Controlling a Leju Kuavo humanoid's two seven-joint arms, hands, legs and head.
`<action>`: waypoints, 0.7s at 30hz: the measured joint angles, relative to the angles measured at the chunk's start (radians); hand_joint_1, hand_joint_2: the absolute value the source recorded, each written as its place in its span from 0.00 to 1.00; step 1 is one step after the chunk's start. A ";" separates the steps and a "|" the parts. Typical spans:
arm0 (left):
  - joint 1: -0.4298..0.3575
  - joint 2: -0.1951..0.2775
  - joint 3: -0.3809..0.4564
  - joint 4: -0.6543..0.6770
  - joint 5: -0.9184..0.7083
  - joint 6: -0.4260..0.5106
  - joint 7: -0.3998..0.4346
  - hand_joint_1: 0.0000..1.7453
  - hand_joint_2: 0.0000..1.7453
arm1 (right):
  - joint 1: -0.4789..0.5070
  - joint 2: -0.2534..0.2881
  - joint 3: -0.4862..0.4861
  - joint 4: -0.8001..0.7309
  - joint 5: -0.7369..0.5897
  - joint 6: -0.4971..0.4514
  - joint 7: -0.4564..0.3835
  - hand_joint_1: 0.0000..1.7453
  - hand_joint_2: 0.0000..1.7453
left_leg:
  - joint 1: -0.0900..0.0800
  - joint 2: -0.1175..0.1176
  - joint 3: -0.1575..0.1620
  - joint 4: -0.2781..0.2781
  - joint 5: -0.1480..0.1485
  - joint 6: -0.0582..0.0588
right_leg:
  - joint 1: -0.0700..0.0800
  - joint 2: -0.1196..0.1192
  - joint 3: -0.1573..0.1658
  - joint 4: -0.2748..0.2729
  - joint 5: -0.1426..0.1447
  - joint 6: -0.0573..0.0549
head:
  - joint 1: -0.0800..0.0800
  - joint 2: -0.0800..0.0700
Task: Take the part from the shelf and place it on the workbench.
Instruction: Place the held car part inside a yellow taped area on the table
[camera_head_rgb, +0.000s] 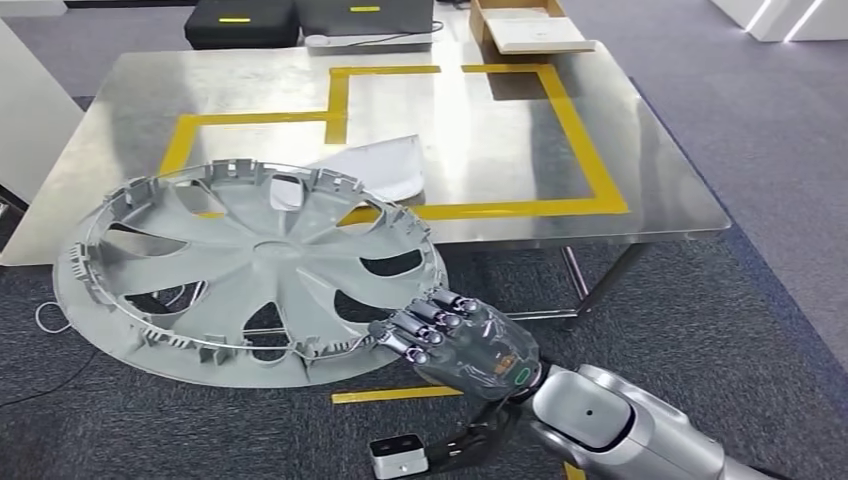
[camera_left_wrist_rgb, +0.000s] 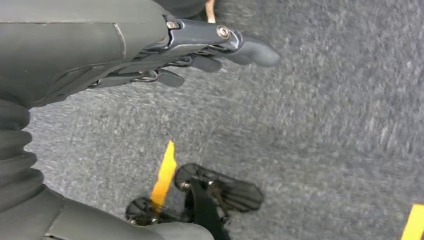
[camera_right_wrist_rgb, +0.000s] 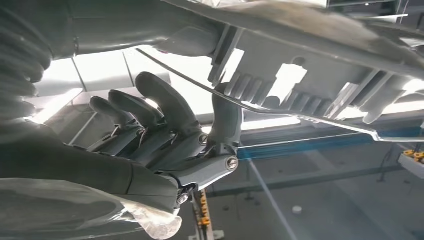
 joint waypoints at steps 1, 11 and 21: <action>0.000 0.001 0.000 0.000 0.000 0.000 0.000 0.00 1.00 | 0.000 0.000 -0.001 0.000 0.000 0.000 0.000 1.00 1.00 | 0.001 -0.001 0.010 -0.005 -0.004 0.006 | 0.000 0.000 -0.034 0.052 -0.005 0.002 | 0.003 0.000; -0.001 0.001 0.001 0.004 -0.001 -0.001 0.000 0.00 1.00 | 0.012 -0.001 -0.007 -0.001 -0.001 0.000 -0.003 1.00 1.00 | -0.009 -0.009 0.118 -0.014 -0.094 0.003 | 0.012 0.001 -0.175 0.002 0.115 -0.023 | 0.003 0.000; -0.004 0.009 0.001 0.006 -0.011 -0.005 0.001 0.00 1.00 | 0.004 -0.004 -0.028 -0.005 -0.002 -0.001 -0.002 1.00 1.00 | 0.006 -0.003 -0.048 0.244 -0.175 -0.048 | 0.002 0.002 -0.059 -0.042 0.070 -0.050 | -0.004 0.000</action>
